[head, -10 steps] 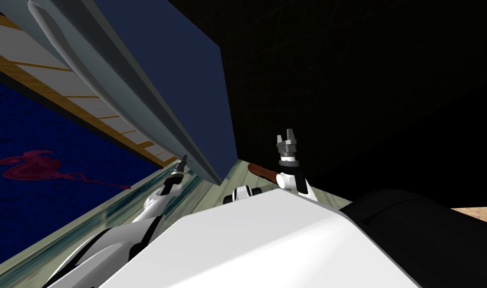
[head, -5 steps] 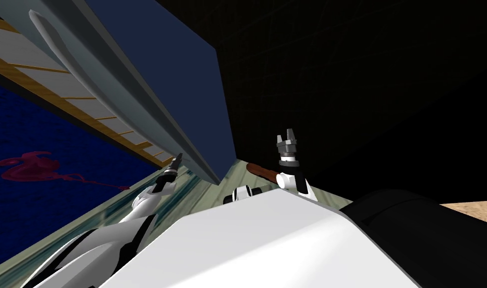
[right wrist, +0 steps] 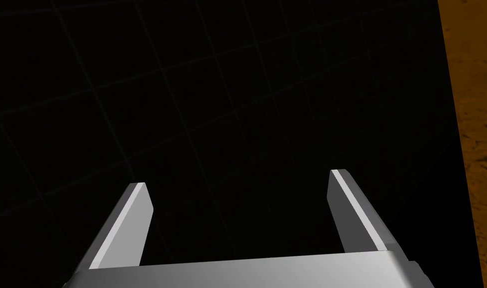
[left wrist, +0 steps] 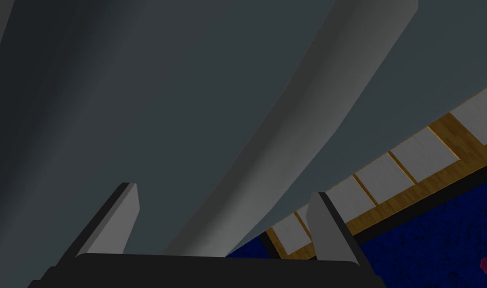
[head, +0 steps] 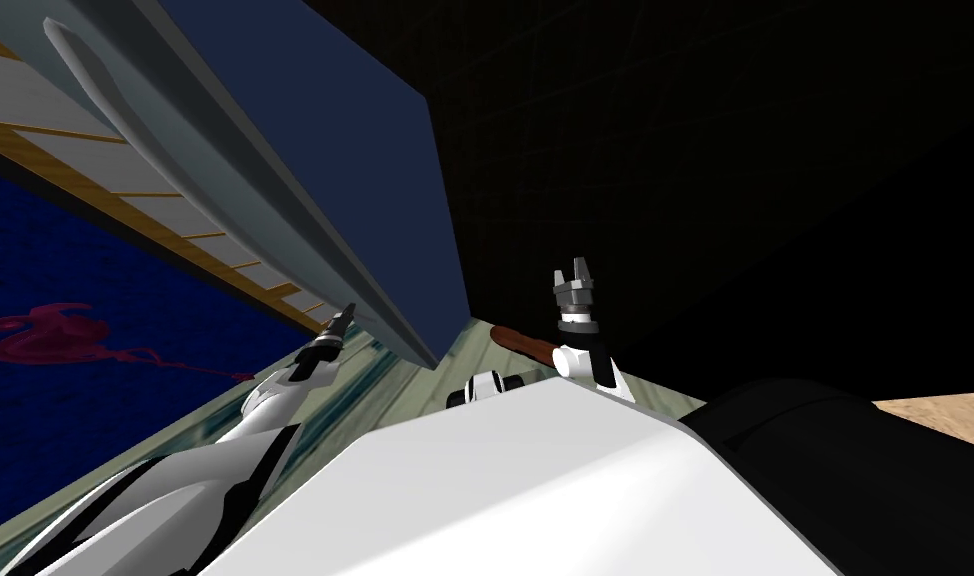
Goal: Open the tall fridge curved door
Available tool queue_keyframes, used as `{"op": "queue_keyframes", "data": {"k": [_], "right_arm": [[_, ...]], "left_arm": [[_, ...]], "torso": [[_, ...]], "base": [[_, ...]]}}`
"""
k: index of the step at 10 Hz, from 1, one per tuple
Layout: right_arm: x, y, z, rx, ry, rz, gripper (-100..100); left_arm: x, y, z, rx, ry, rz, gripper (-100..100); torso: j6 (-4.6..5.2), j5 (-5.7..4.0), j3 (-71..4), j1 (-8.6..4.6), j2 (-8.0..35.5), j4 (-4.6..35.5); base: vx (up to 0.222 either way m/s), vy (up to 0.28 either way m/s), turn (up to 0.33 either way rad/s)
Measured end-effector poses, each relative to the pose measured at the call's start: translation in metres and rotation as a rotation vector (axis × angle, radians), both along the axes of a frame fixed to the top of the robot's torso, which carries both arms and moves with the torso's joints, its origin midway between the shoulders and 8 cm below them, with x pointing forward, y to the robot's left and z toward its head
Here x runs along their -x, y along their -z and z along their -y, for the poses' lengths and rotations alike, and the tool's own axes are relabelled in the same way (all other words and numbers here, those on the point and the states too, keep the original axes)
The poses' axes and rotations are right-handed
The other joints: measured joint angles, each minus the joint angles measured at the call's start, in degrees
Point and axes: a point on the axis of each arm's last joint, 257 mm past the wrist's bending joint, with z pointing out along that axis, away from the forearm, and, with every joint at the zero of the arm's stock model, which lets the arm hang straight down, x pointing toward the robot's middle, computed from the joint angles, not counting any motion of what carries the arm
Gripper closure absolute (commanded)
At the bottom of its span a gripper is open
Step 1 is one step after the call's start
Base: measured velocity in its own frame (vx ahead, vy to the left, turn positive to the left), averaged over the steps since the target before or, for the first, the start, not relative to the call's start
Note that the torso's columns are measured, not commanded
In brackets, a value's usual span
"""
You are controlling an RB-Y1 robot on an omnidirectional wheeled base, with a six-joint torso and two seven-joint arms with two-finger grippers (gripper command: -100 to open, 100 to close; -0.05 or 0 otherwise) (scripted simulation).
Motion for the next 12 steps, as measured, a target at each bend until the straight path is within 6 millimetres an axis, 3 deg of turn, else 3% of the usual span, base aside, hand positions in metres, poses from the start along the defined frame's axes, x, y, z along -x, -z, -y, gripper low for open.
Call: {"op": "queue_keyframes", "data": {"k": [2, 3, 12], "right_arm": [[0.0, 0.0, 0.0, 0.0, 0.0, 0.0, 0], [0.0, 0.0, 0.0, 0.0, 0.0, 0.0, 0], [0.0, 0.0, 0.0, 0.001, 0.0, 0.0, 0]], "left_arm": [[0.0, -0.006, -0.008, -0.012, -0.013, -0.01, -100], [0.0, -0.006, -0.008, -0.012, -0.013, -0.01, 100], [0.002, 0.002, 0.033, -0.021, 0.131, -0.022, 100]], "torso": [[-0.01, 0.03, 0.0, 0.1, 0.0, 0.0], [-0.01, 0.05, 0.0, 0.13, 0.0, 0.0], [0.19, -0.24, -0.3, 0.47, -0.5, 0.3]], "base": [[-0.007, -0.016, 0.0], [0.0, 0.0, 0.0], [-0.145, 0.228, -0.039]]}}
